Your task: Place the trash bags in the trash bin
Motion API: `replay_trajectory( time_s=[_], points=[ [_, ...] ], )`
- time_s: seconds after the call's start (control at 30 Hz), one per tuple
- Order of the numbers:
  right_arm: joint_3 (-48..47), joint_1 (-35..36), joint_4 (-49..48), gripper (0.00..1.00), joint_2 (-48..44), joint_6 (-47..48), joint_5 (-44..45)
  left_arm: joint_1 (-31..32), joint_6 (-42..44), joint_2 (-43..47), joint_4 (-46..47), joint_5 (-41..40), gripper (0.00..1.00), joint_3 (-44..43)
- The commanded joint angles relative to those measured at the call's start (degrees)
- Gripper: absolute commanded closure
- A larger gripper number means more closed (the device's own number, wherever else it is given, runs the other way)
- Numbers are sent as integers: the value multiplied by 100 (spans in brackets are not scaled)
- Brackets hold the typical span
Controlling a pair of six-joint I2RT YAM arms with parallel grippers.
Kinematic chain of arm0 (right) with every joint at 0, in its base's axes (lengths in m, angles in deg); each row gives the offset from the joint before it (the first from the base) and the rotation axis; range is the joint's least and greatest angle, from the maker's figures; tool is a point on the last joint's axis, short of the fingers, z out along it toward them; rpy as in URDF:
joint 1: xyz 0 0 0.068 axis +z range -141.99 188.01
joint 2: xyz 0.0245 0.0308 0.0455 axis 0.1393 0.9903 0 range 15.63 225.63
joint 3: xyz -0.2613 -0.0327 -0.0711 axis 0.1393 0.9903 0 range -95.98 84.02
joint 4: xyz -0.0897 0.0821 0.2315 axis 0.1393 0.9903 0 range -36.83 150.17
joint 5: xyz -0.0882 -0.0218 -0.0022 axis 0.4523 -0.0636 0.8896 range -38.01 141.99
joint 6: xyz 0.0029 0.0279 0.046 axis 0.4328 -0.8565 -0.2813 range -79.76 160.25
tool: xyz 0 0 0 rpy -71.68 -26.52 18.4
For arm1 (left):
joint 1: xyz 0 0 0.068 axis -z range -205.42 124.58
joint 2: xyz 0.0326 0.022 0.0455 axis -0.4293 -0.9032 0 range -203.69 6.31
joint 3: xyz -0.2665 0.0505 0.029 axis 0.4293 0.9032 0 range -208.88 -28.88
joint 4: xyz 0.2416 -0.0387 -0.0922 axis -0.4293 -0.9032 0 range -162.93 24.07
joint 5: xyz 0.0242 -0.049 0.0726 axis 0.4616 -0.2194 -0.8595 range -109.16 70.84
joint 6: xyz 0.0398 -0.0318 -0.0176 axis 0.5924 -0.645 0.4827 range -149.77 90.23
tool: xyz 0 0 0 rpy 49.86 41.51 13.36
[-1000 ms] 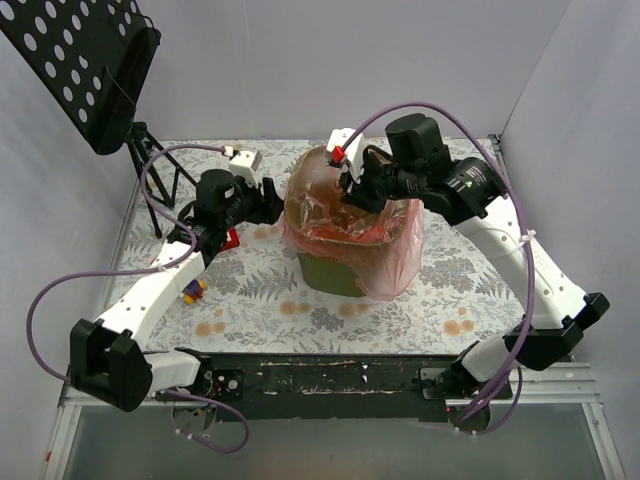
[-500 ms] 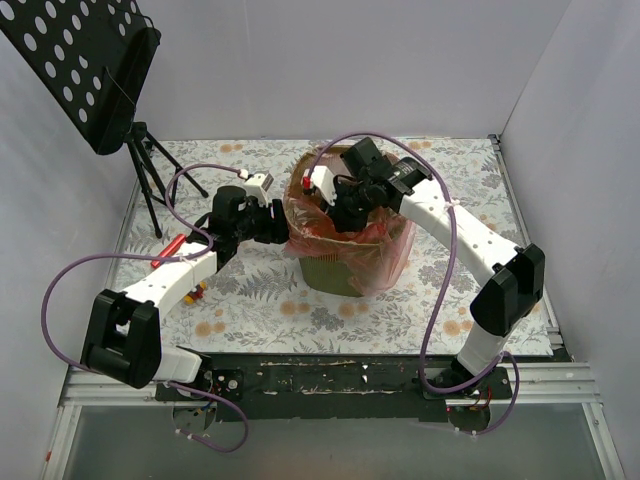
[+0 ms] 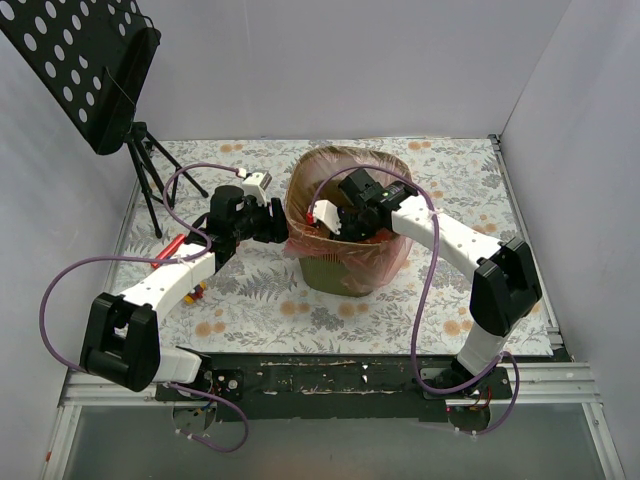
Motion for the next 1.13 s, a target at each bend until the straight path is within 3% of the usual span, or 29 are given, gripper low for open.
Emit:
replay_trajectory(
  time_s=[0.0,0.03,0.3,0.47,0.53,0.6,0.73,0.87,0.93,1.1],
  points=[
    [-131,-23,-320,19,-186,-84,107,-14,82,266,-44,-32,50,11],
    [-166,-23,-363,15,-256,-128,89,-14,82,257,-44,-40,50,11],
    [-1035,-23,303,13,-598,-313,-490,-14,363,406,-193,-181,48,-103],
    [-1633,-23,506,14,-889,-524,-790,-14,750,652,-465,-216,38,-270],
    [-1940,-23,480,14,-942,-611,-677,-14,925,749,-667,-330,25,-428],
    [-2344,-76,262,13,-942,-865,-309,-14,1110,863,-878,-540,4,-630],
    [-3512,-295,-188,8,-671,-1683,868,-67,1637,1135,-1309,-1155,2,-1174],
    [-4692,-296,-266,7,-90,-2280,3168,-102,2252,1478,-1503,-1788,2,-1580],
    [-4422,-296,-661,7,-212,-2387,4137,-146,2472,1558,-1555,-1947,2,-1729],
    [-3402,-357,-1760,5,-801,-2168,4686,-173,2666,1497,-1564,-1703,2,-2299]
  ],
)
